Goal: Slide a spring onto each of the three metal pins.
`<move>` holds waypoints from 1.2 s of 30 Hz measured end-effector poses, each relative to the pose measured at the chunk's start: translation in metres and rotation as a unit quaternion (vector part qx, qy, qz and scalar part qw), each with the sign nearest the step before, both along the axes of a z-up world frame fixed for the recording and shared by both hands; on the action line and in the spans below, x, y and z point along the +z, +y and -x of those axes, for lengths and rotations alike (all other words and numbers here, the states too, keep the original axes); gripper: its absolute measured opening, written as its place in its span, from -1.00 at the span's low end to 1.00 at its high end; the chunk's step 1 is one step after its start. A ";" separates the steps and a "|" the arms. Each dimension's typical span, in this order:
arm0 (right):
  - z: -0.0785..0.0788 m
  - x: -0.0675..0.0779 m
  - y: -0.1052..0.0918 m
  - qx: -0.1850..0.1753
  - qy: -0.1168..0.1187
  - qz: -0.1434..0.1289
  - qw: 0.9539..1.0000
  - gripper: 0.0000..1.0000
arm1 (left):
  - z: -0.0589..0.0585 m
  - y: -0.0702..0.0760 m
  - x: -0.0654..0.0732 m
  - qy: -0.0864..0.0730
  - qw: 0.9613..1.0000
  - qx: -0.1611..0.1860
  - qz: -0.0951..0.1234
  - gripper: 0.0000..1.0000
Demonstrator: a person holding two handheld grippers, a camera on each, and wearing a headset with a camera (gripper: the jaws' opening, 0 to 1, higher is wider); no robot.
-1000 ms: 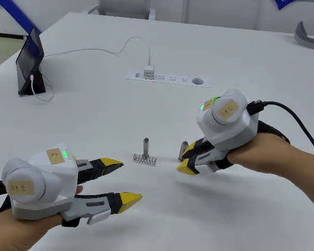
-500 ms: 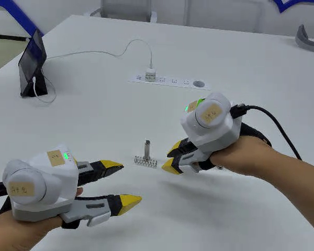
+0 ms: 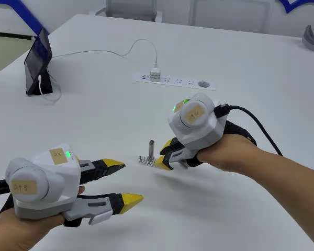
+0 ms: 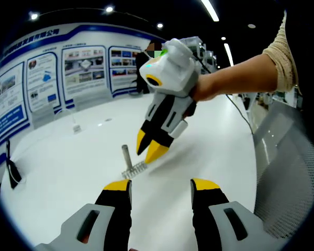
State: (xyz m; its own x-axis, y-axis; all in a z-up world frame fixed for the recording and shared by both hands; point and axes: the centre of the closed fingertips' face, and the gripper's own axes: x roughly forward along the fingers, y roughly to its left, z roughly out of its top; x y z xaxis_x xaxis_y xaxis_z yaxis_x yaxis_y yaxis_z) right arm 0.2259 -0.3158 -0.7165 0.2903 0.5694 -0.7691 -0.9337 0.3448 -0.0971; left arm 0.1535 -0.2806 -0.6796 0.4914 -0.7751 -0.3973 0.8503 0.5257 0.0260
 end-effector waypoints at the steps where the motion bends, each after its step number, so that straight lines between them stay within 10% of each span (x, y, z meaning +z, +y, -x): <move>1: 0.000 -0.001 0.000 0.001 0.001 0.001 1.000 -0.67 | 0.000 0.000 0.000 0.000 1.000 0.000 0.000 -0.08; 36: 0.019 -0.014 0.005 0.025 0.035 0.017 0.999 -0.76 | 0.000 0.005 0.000 0.001 1.000 0.005 -0.007 -0.09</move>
State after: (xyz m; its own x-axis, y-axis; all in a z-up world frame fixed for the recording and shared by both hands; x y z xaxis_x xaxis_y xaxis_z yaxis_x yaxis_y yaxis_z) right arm 0.2069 -0.3106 -0.7308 0.2077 0.5544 -0.8059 -0.9542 0.2960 -0.0423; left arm 0.1535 -0.2757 -0.6798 0.4990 -0.7639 -0.4093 0.8446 0.5343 0.0325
